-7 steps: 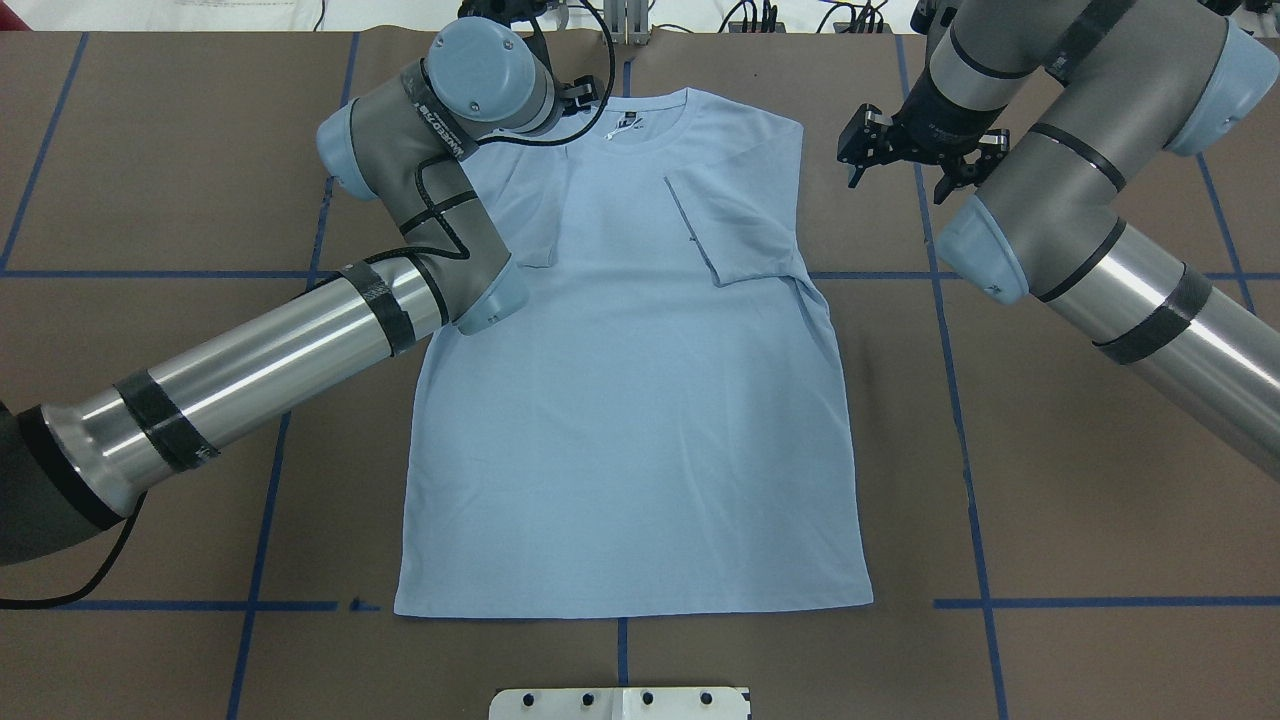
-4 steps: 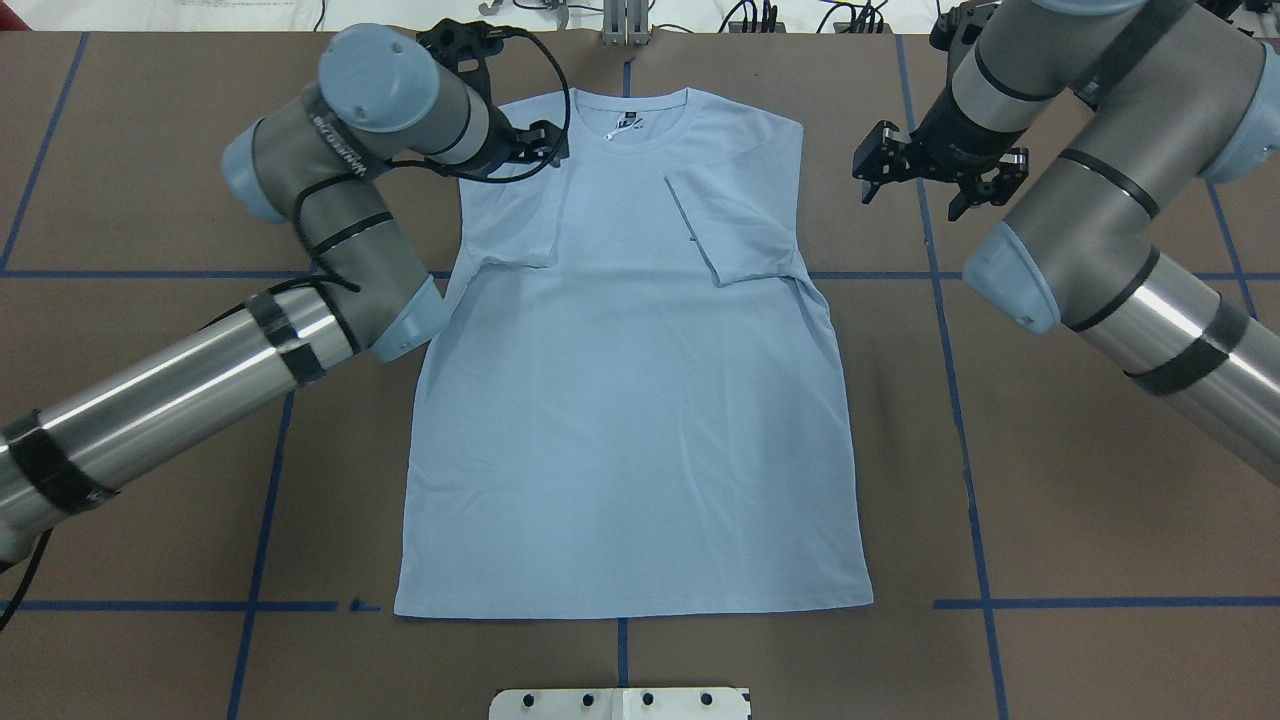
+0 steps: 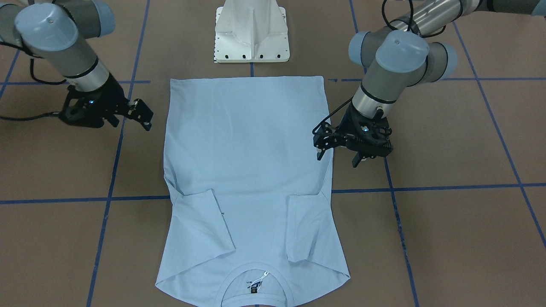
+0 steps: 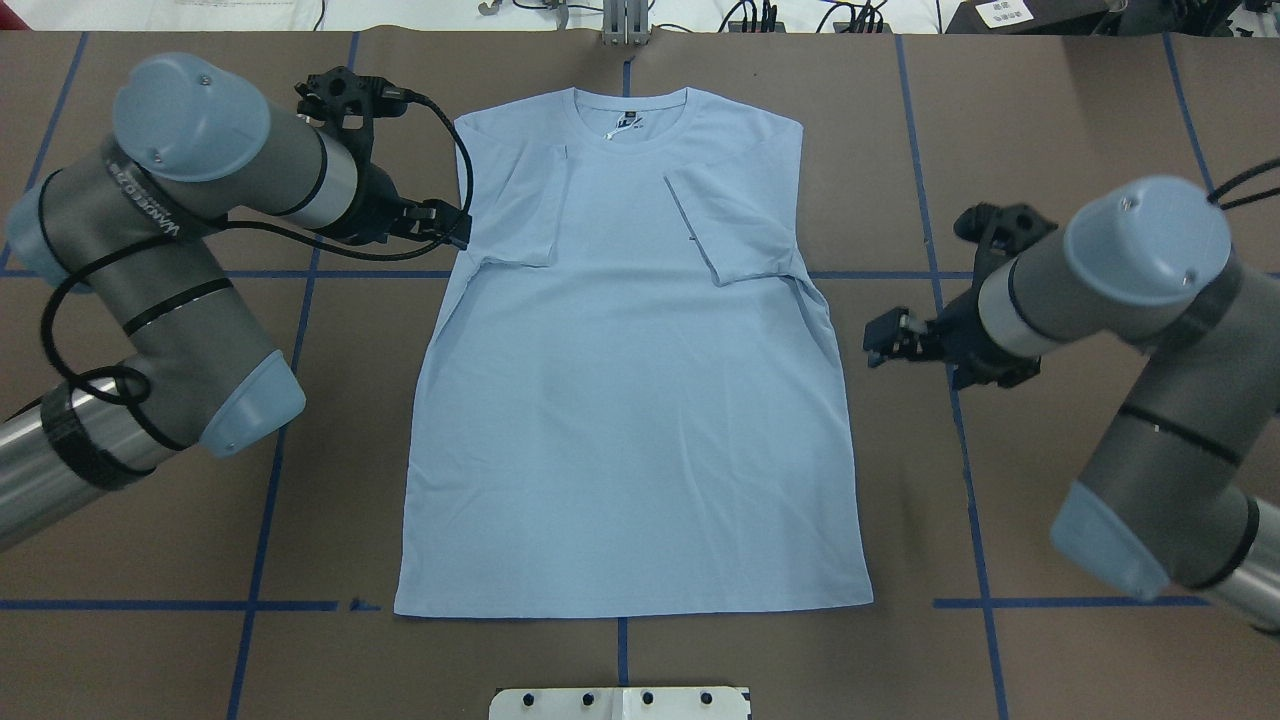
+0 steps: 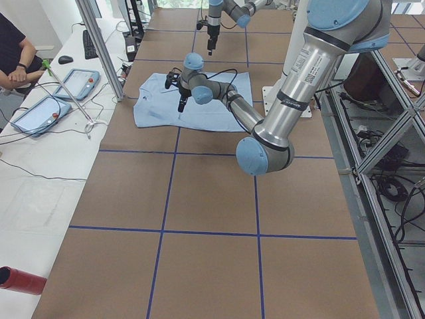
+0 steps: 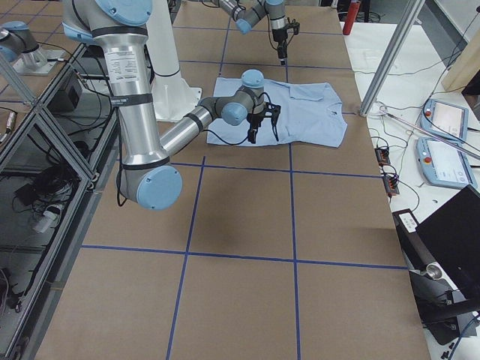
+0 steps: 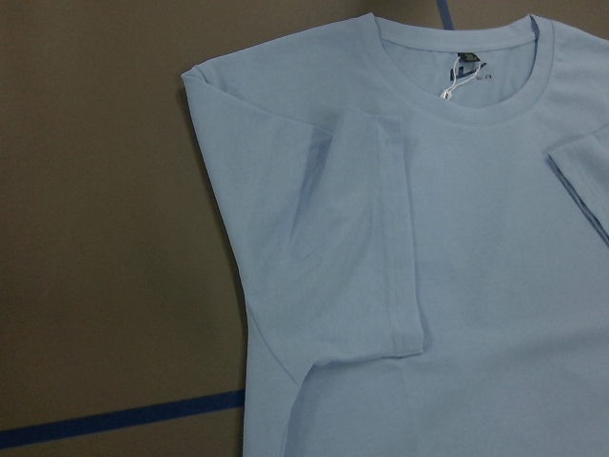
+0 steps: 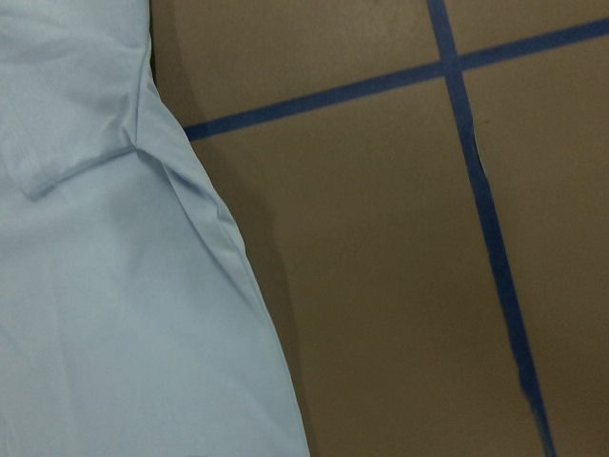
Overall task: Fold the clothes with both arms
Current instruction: 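Move the right gripper to the hem corner while the left gripper withdraws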
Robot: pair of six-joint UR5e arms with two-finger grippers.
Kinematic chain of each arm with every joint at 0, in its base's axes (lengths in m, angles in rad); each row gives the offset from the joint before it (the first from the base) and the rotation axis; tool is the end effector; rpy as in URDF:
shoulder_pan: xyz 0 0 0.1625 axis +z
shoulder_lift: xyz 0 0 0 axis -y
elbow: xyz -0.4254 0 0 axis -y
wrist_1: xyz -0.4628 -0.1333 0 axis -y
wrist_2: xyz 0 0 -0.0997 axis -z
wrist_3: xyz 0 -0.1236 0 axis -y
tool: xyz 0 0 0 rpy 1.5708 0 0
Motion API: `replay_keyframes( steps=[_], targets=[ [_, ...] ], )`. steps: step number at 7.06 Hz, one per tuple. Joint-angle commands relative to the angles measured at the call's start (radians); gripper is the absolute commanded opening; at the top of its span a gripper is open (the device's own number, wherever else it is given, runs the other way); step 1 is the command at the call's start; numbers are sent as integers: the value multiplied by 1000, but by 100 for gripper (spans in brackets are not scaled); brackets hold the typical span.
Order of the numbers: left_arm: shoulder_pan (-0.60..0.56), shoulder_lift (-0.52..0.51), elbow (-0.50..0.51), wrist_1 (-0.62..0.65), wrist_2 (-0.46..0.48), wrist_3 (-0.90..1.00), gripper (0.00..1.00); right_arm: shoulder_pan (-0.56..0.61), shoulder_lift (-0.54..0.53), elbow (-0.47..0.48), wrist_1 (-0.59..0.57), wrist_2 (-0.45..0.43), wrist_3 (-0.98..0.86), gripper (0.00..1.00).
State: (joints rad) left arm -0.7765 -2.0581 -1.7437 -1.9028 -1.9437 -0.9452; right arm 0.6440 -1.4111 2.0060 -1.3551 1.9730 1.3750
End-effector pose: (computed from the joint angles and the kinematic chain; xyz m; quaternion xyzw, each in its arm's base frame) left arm 0.4487 -0.5645 0.2340 0.1771 0.4626 0.0228 0.8684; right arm -0.4305 -0.4294 0.3292 -0.0101 -0.4276 0.1233 0.8955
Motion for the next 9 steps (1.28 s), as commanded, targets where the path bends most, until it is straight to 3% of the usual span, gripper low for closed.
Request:
replay_keyframes(
  steps=[1,3,7,8,9],
  targets=[
    [11,99,-144,37,-3,57,100,-275,-66,103,40,-161,230,100],
    [13,102,-142,36,2,57,100,-423,-101,93,42,-284,242,100],
    [51,101,-134,27,6,46,100,-434,-97,39,44,-279,240,100],
    [54,102,-134,27,6,46,100,-434,-92,37,44,-276,240,91],
    [54,104,-131,27,6,48,100,-434,-92,36,42,-275,240,69]
  ],
)
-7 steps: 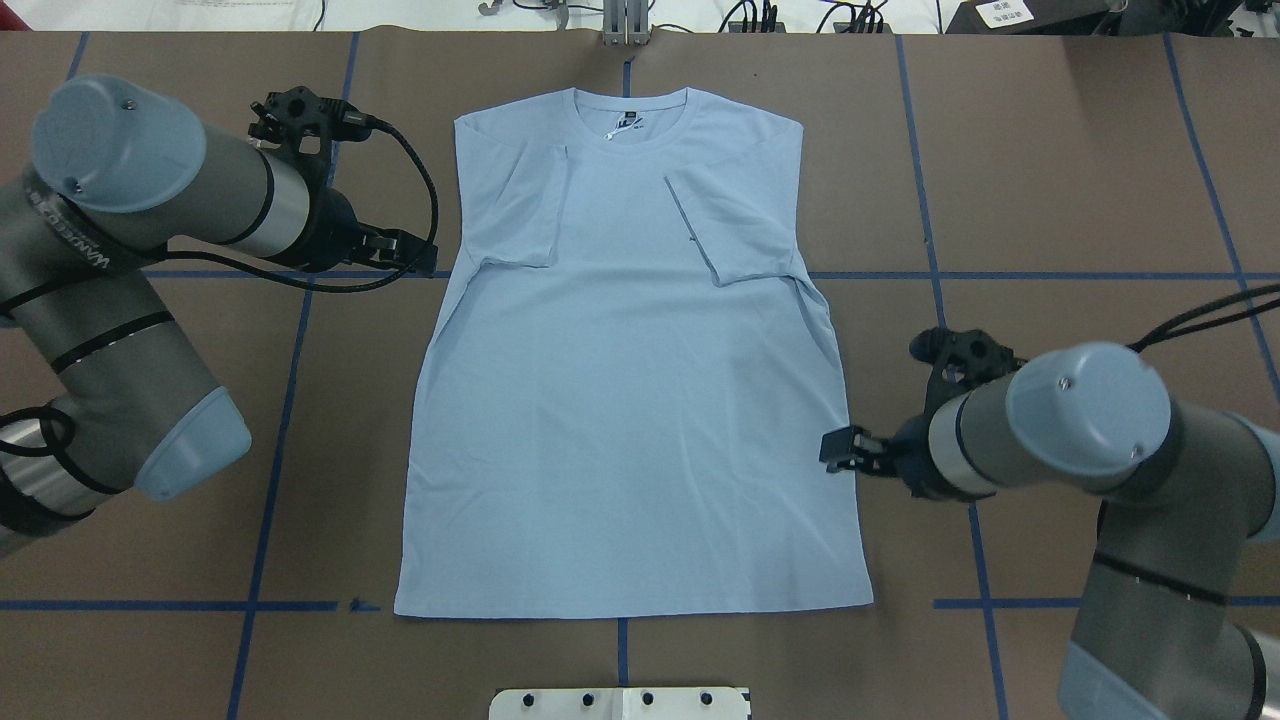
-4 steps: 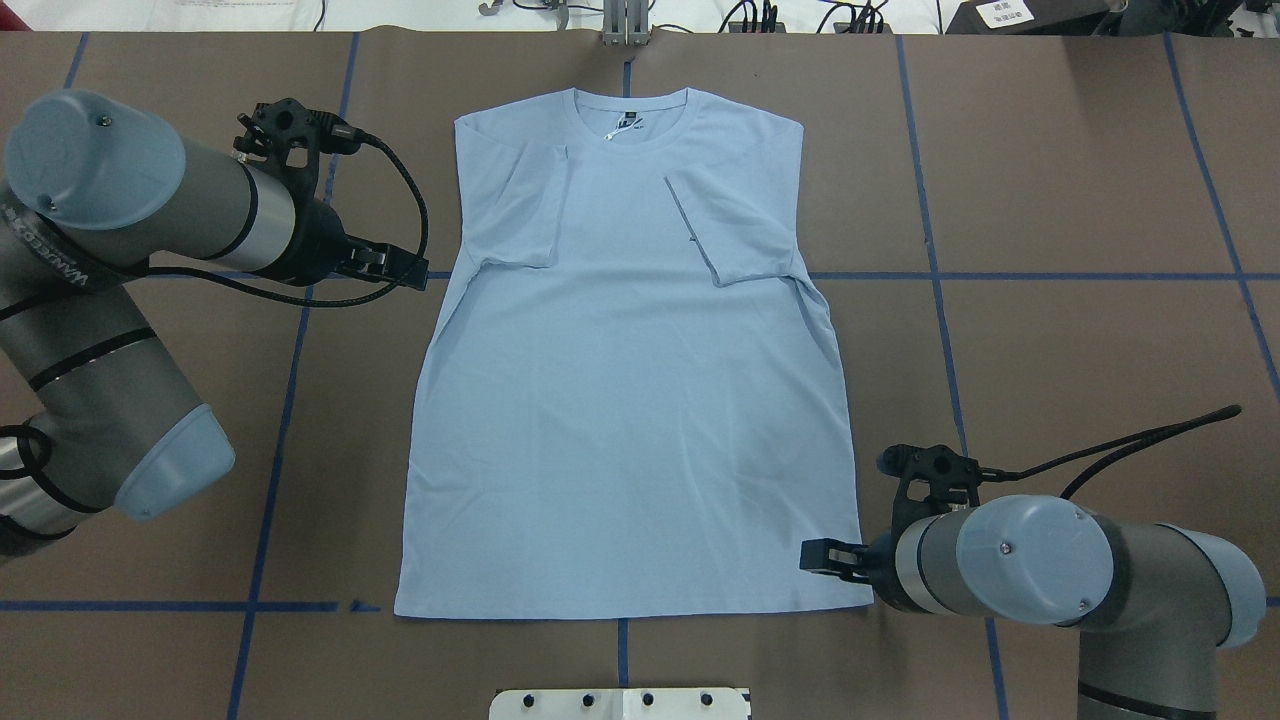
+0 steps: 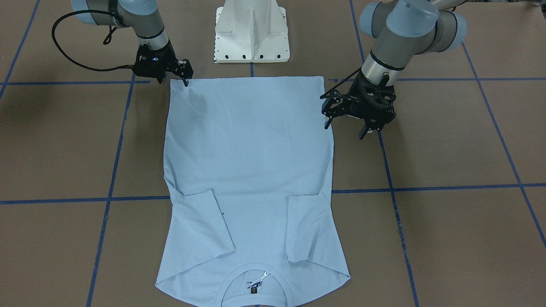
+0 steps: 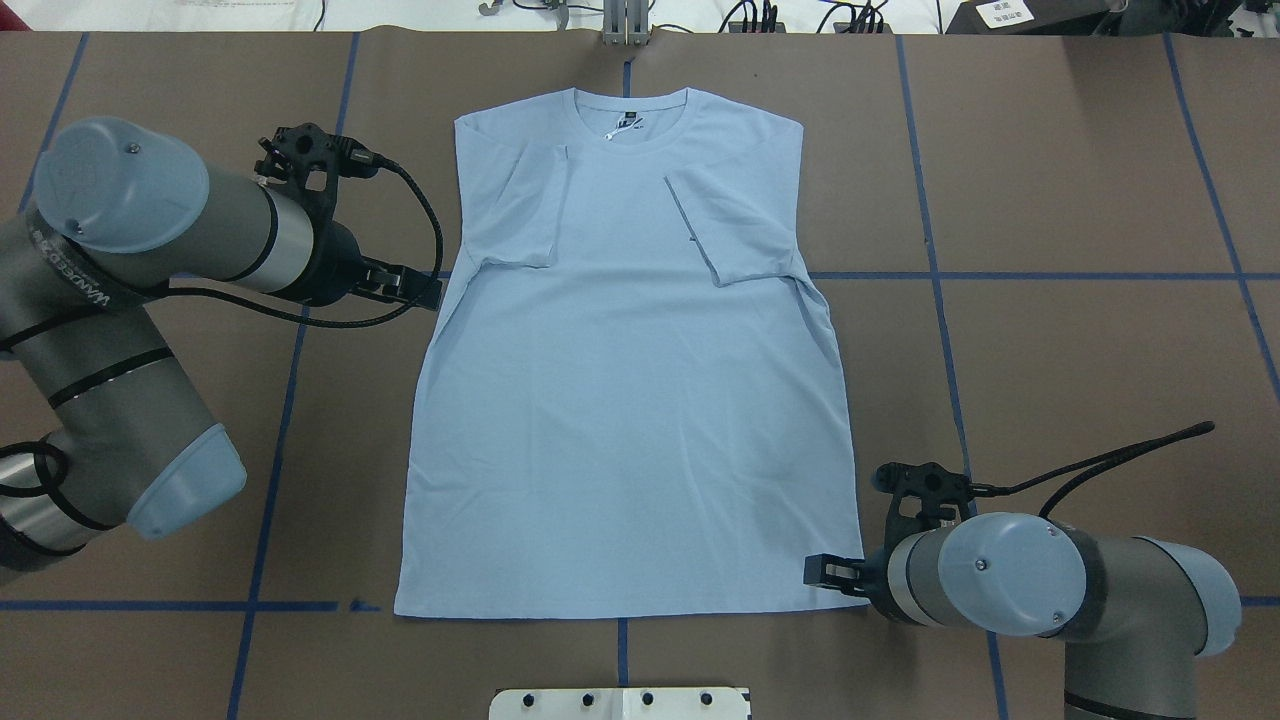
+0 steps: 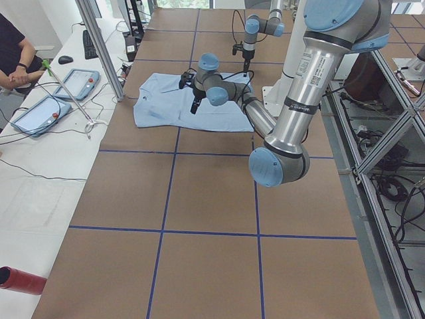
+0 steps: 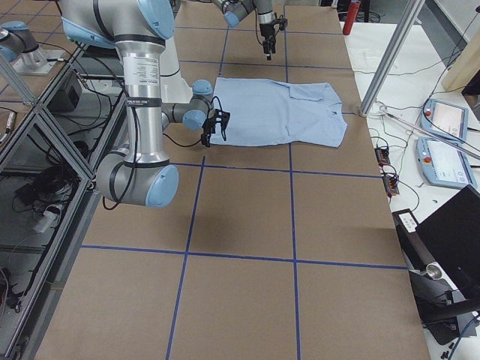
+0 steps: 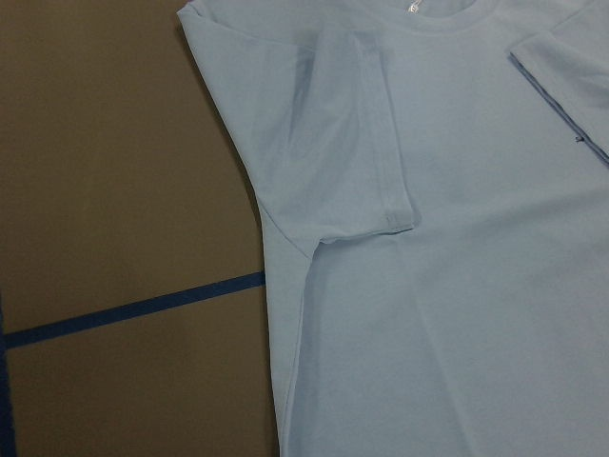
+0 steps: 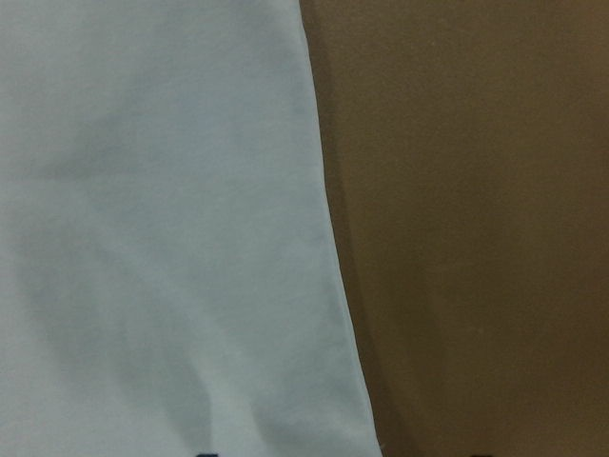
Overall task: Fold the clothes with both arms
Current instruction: 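Move the right gripper to the hem corner while the left gripper withdraws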
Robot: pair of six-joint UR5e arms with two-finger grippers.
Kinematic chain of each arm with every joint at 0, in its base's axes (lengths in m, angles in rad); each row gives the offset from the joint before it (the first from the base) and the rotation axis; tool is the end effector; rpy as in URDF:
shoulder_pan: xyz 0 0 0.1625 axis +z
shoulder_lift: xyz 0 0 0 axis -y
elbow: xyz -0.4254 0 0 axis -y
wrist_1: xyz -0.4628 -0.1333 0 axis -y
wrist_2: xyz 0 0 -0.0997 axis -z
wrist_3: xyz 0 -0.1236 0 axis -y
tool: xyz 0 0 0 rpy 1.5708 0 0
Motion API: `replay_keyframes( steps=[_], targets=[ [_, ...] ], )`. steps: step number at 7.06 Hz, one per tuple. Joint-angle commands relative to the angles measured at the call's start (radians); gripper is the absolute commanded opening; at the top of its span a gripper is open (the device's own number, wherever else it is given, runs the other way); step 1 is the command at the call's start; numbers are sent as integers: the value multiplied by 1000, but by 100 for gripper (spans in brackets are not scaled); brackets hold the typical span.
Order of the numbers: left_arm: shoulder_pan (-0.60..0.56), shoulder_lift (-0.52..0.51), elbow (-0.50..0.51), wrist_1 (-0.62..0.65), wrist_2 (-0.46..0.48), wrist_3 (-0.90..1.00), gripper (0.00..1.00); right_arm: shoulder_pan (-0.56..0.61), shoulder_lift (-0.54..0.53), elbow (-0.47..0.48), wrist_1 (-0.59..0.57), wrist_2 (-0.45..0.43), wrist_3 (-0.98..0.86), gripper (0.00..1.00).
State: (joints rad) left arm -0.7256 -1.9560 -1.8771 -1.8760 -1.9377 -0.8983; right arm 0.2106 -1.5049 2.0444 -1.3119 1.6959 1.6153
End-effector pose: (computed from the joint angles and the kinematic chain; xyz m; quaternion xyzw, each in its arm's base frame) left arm 0.4402 -0.5094 0.2405 0.1798 0.4628 0.0642 0.8656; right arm -0.5450 -0.2370 0.3634 -0.0252 -0.3914 0.0929 0.9152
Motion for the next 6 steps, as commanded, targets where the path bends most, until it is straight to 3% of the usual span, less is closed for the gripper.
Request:
replay_keyframes(
  steps=[1,2,3,6],
  targets=[
    [3,3,4,0,0,4,100,0,0,-3,-1,4,-2,38],
    [5,3,7,-2,2,6,100,0,2,-3,0,4,-3,20],
    [5,3,15,-2,3,7,100,0,3,-1,0,4,-9,9],
    [5,3,55,-61,3,1,100,1,5,20,0,2,-3,0]
  ],
)
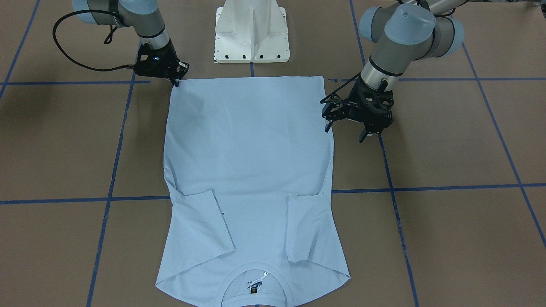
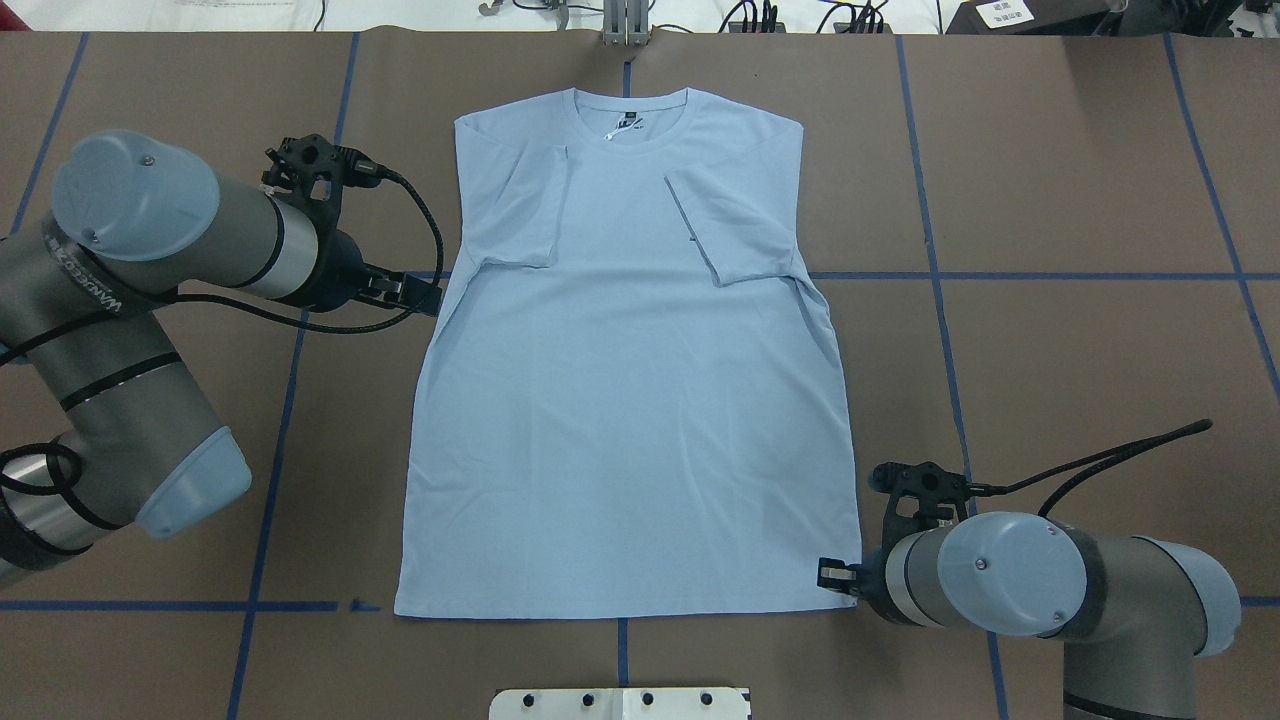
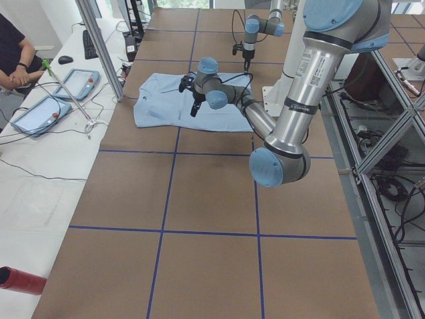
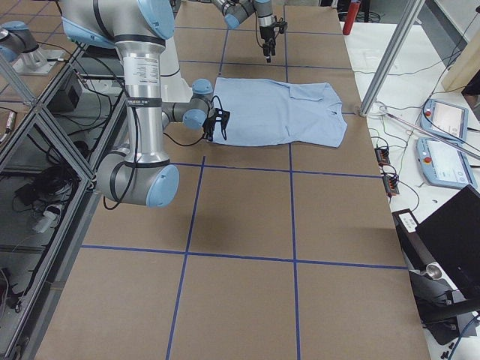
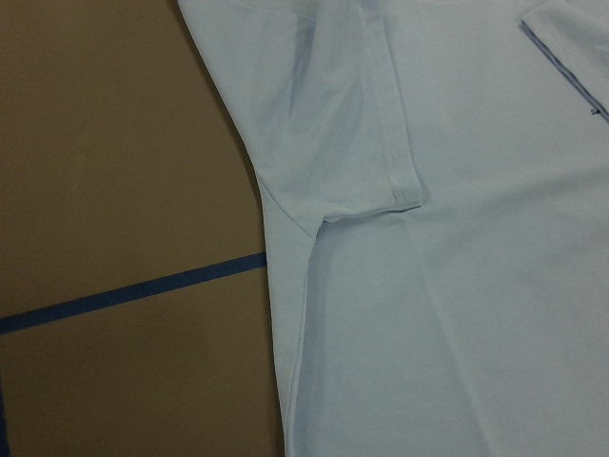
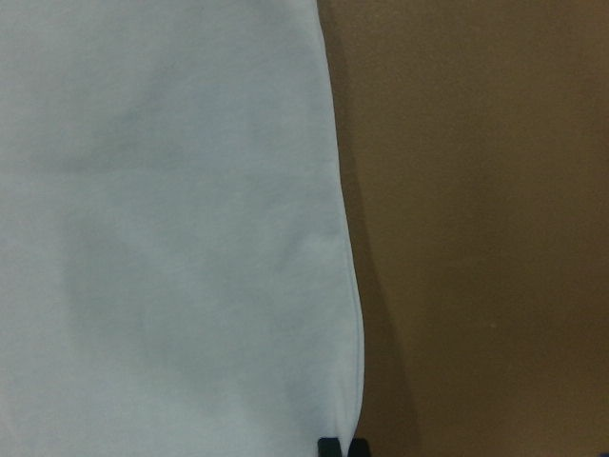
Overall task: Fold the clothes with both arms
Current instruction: 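Position the left gripper at the other hem corner and grasp both corners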
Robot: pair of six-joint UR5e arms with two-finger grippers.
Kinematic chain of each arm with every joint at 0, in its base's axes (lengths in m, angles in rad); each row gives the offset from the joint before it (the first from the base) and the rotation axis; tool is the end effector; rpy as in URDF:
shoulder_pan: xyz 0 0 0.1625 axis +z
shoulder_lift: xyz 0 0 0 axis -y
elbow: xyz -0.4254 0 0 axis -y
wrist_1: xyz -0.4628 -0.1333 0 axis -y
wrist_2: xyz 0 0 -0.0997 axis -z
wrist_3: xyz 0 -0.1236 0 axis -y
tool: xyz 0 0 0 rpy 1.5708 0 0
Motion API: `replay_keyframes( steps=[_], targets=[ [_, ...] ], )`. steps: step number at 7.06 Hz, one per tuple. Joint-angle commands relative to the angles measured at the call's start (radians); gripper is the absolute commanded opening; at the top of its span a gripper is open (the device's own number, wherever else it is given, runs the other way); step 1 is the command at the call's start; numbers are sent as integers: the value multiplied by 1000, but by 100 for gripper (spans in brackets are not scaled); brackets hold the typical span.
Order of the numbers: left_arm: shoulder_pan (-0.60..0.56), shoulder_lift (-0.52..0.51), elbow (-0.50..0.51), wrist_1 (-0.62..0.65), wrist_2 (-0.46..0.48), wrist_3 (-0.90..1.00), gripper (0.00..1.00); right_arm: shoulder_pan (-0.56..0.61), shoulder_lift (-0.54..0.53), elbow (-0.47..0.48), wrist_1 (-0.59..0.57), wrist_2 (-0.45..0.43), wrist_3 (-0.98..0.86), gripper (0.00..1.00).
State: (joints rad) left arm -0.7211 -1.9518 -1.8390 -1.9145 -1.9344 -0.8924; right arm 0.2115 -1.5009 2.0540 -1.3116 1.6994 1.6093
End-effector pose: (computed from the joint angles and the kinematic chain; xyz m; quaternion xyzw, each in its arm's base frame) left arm 0.4503 -0.5148 0.2572 0.1801 0.4608 0.0676 0.8664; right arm -0.5435 -0.2368 0.3557 -0.0247 -0.3979 0.0891 0.9128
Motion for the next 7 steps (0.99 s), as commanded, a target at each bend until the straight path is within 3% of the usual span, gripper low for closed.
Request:
replay_keyframes(
  steps=[1,2,5,7],
  targets=[
    [2,10,4,-20,0,-35,100,2,1,40,0,-4,6,0],
    [56,51,-23,-18,5,-154,100,6,-10,76,-2,-4,7,0],
    [331,154,-214,61,132,-474,100,6,-7,132,0,-10,35,0],
    [527,151,-237,166,274,-694,100,9,-19,146,0,-6,34,0]
  ],
)
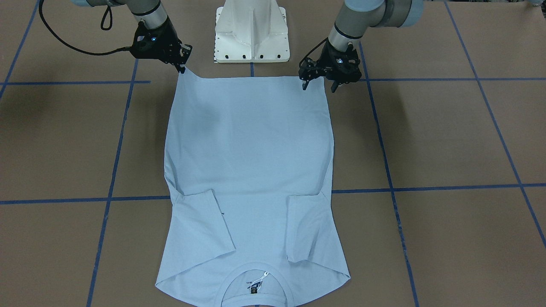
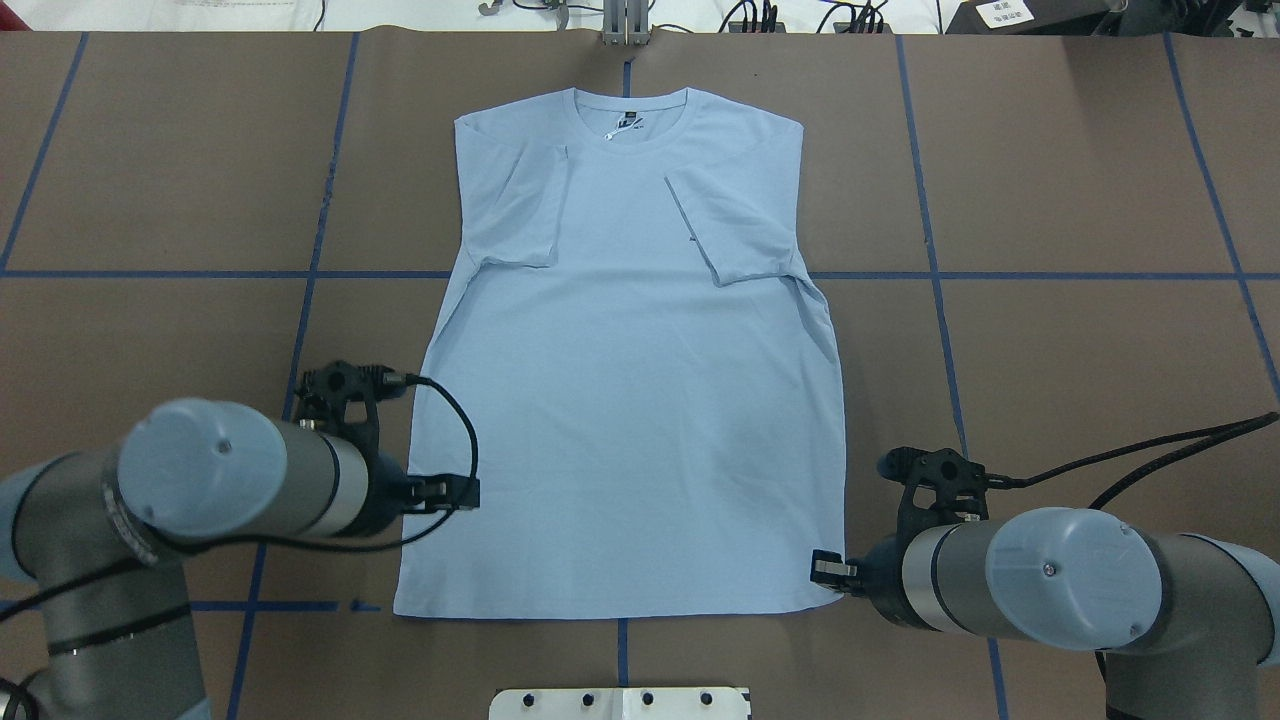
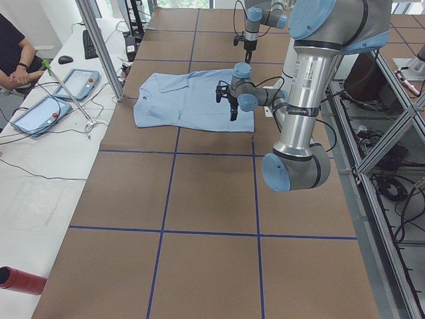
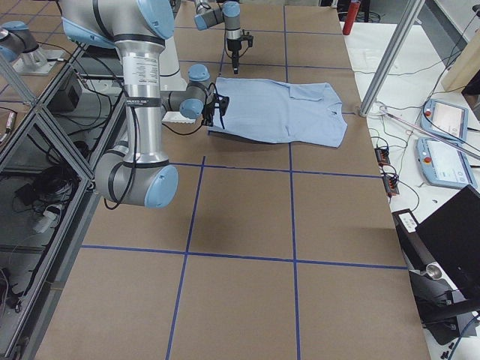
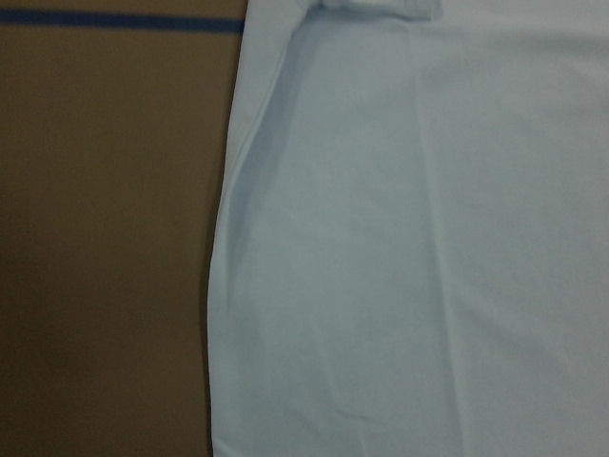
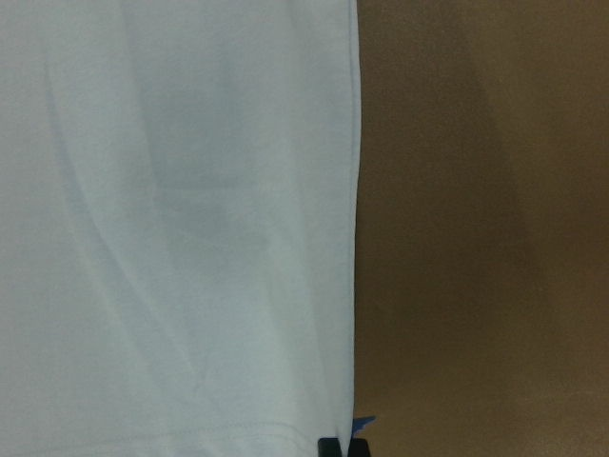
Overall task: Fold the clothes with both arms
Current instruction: 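Position the left gripper at the other hem corner and grasp both corners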
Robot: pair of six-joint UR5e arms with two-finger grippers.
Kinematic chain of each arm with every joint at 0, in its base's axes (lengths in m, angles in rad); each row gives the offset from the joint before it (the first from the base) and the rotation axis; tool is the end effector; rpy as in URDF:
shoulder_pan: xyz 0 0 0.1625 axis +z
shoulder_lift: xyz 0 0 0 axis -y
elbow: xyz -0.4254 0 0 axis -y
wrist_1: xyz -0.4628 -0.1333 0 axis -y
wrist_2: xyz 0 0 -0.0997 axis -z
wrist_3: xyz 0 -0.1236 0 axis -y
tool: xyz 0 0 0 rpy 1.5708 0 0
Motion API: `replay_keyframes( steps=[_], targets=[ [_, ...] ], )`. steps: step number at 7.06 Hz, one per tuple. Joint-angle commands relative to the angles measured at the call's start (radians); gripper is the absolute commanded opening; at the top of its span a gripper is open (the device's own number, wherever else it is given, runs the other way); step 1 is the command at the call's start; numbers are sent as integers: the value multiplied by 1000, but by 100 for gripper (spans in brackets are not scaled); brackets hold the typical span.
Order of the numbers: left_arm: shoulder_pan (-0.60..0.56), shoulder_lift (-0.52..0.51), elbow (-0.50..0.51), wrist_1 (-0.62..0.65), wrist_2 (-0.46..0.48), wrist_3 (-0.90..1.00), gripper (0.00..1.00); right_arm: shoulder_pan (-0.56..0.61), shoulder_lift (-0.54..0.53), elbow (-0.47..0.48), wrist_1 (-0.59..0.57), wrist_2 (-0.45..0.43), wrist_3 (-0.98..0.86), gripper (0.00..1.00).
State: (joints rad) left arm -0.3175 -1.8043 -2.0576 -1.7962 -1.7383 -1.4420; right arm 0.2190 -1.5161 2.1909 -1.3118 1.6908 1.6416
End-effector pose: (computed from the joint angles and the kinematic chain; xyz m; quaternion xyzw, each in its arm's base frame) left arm 0.5381 -0.2955 0.2616 0.0278 0.4591 -0.0457 0.8868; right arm -0.5039 -0.2335 0.2910 -0.0201 -0.4520 0.1020 0.8859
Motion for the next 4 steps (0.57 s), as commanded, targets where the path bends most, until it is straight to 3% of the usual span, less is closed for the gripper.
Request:
replay_keyframes(
  steps=[1,4],
  targets=[
    [191,8,-4,51,130,-185,100,2,-1,9,0,4,1,0],
    [175,13,19,90,147,-179,99,2,11,9,0,6,1,0]
  ],
)
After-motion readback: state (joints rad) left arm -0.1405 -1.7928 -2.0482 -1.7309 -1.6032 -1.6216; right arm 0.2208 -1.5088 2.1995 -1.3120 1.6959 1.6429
